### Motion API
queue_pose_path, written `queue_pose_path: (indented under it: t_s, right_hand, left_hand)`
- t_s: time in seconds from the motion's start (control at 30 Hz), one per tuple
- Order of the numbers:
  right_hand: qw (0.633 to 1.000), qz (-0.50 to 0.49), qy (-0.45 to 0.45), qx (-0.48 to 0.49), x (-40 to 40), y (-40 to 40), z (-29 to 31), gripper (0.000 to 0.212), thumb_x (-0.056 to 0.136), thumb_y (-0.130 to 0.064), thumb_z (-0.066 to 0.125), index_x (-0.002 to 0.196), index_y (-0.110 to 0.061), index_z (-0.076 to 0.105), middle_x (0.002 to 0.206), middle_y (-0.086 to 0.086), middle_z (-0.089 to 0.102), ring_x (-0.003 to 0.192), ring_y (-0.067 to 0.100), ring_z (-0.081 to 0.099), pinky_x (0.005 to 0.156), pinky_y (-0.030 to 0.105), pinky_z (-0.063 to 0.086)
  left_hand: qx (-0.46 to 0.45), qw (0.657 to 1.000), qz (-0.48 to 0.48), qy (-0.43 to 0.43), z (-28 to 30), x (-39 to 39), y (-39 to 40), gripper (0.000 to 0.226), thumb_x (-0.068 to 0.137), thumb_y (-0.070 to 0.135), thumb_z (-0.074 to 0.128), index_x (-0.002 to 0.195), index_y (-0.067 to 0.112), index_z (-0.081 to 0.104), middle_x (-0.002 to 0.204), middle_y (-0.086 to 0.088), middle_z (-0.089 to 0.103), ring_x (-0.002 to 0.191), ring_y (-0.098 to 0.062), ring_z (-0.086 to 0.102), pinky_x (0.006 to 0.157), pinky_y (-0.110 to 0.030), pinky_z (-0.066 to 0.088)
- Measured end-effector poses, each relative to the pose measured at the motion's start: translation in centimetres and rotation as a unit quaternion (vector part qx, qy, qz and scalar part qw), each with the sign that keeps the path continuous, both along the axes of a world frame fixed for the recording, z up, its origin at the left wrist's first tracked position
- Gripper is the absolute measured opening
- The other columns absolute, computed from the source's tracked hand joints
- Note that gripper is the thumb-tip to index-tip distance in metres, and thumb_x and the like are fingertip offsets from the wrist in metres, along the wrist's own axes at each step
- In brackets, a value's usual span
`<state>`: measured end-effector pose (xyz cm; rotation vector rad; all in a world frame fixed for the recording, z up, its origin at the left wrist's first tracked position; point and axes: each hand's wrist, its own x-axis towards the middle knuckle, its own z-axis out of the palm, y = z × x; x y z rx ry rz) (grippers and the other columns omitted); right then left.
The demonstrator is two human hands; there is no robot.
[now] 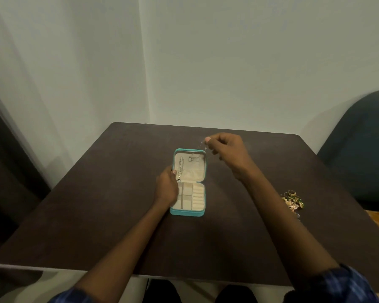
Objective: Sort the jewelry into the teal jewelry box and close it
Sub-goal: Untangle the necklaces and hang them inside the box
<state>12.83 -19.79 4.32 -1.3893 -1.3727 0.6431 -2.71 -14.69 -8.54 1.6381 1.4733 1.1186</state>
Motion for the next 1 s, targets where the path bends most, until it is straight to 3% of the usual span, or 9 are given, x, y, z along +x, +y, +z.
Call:
queue_pose_path:
  t_s: [0.23, 0.37, 0.53, 0.67, 0.77, 0.87, 0.93, 1.0]
  right_hand:
    - [0.999, 0.028, -0.021, -0.031, 1.8, -2.9, 1.6, 0.017, 0.089, -0.022, 0.061, 0.086, -0.008, 0.07, 0.08, 0.001, 0.068, 0.067, 0.005, 0.054, 0.052, 0.012, 0.042]
    - [0.996, 0.055, -0.047, -0.054, 2.4, -4.4, 1.9, 0.015, 0.09, -0.017, 0.058, 0.085, -0.013, 0.072, 0.081, -0.005, 0.07, 0.069, 0.004, 0.057, 0.054, 0.011, 0.043]
    - [0.993, 0.069, -0.07, -0.07, 2.8, -5.7, 2.0, 0.016, 0.09, -0.015, 0.057, 0.082, -0.017, 0.071, 0.08, -0.001, 0.07, 0.069, 0.004, 0.056, 0.054, 0.009, 0.043]
    - [0.992, 0.074, -0.064, -0.082, 2.8, -6.0, 2.1, 0.019, 0.091, -0.016, 0.055, 0.079, -0.019, 0.069, 0.083, 0.002, 0.07, 0.075, 0.009, 0.059, 0.063, 0.02, 0.045]
    - [0.99, 0.098, -0.03, -0.094, 2.7, -6.1, 2.4, 0.02, 0.093, -0.015, 0.051, 0.08, -0.014, 0.067, 0.086, 0.006, 0.072, 0.079, 0.012, 0.064, 0.069, 0.027, 0.045]
    - [0.988, 0.119, 0.001, -0.094, 2.3, -6.2, 2.7, 0.019, 0.094, -0.015, 0.05, 0.084, -0.011, 0.065, 0.075, 0.004, 0.07, 0.073, 0.013, 0.063, 0.066, 0.028, 0.045]
    - [0.988, 0.121, 0.021, -0.089, 2.2, -6.2, 2.7, 0.018, 0.095, -0.015, 0.05, 0.086, -0.009, 0.065, 0.067, 0.002, 0.066, 0.066, 0.013, 0.061, 0.061, 0.026, 0.047]
    - [0.986, 0.125, 0.065, -0.09, 2.2, -6.3, 2.7, 0.017, 0.094, -0.014, 0.051, 0.09, -0.007, 0.066, 0.061, 0.0, 0.059, 0.058, 0.013, 0.057, 0.057, 0.025, 0.047]
  left_hand:
    - [-0.026, 1.0, 0.013, 0.007, -0.2, -1.1, 0.3, 0.025, 0.1, 0.024, 0.035, 0.108, 0.014, 0.057, 0.098, -0.002, 0.065, 0.081, -0.015, 0.065, 0.059, -0.027, 0.051]
    - [-0.023, 1.0, 0.008, -0.011, 0.3, -1.1, -0.2, 0.029, 0.099, 0.024, 0.038, 0.119, 0.016, 0.057, 0.11, 0.0, 0.064, 0.092, -0.015, 0.064, 0.075, -0.036, 0.057]
    - [-0.026, 1.0, -0.001, -0.011, 0.5, -1.7, -0.8, 0.029, 0.098, 0.022, 0.04, 0.121, 0.016, 0.055, 0.116, -0.004, 0.063, 0.095, -0.016, 0.064, 0.079, -0.042, 0.057]
    - [0.084, 0.996, 0.032, 0.01, 1.9, -1.4, -2.1, 0.035, 0.097, 0.017, 0.043, 0.131, 0.01, 0.049, 0.121, 0.0, 0.054, 0.107, -0.009, 0.052, 0.082, -0.022, 0.043]
    - [0.163, 0.986, -0.03, -0.022, 4.6, 0.2, -3.8, 0.034, 0.096, 0.021, 0.049, 0.129, 0.014, 0.053, 0.124, 0.0, 0.058, 0.11, -0.01, 0.055, 0.087, -0.022, 0.045]
    - [0.181, 0.977, -0.086, -0.068, 7.5, 2.2, -6.2, 0.032, 0.096, 0.022, 0.049, 0.128, 0.018, 0.055, 0.122, 0.008, 0.058, 0.113, -0.004, 0.052, 0.096, -0.019, 0.041]
    - [0.116, 0.97, -0.155, -0.146, 8.7, 3.2, -7.6, 0.03, 0.098, 0.028, 0.044, 0.123, 0.02, 0.058, 0.118, 0.006, 0.063, 0.11, -0.005, 0.057, 0.097, -0.023, 0.044]
    - [0.006, 0.942, -0.243, -0.232, 9.1, 3.5, -8.6, 0.03, 0.1, 0.034, 0.037, 0.114, 0.022, 0.061, 0.103, 0.0, 0.07, 0.1, -0.014, 0.066, 0.093, -0.03, 0.05]
